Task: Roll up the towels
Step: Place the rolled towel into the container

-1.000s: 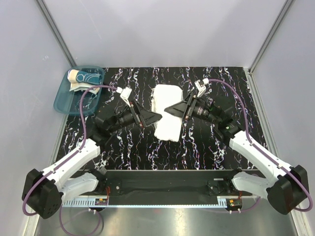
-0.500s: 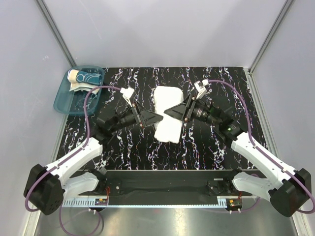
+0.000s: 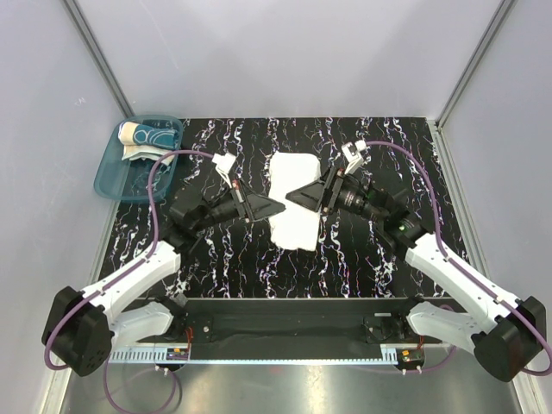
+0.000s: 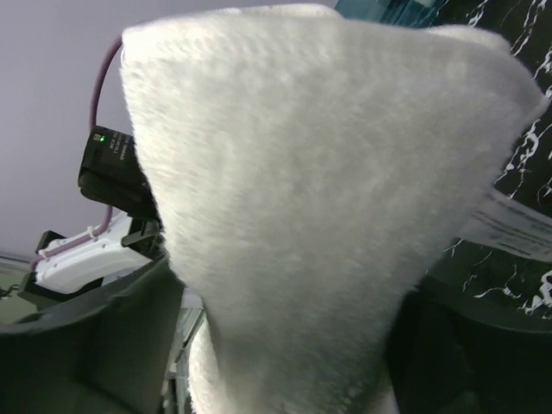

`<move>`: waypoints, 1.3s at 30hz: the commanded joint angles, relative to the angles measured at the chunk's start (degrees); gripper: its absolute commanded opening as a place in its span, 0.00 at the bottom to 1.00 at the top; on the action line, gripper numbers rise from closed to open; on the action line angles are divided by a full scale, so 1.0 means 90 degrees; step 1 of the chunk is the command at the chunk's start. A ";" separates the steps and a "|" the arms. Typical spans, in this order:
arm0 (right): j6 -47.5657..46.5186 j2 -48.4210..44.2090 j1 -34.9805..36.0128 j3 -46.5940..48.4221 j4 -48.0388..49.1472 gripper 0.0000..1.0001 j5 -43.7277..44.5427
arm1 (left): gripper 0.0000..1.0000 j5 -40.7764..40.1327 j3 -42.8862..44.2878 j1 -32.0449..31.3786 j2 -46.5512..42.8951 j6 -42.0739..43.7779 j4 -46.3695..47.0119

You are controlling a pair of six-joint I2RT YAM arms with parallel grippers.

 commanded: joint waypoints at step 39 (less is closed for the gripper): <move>-0.1139 -0.0618 0.0165 0.0889 -0.3258 1.00 0.2698 | 0.00 -0.0156 0.1876 0.7366 -0.0146 0.1825 -0.4500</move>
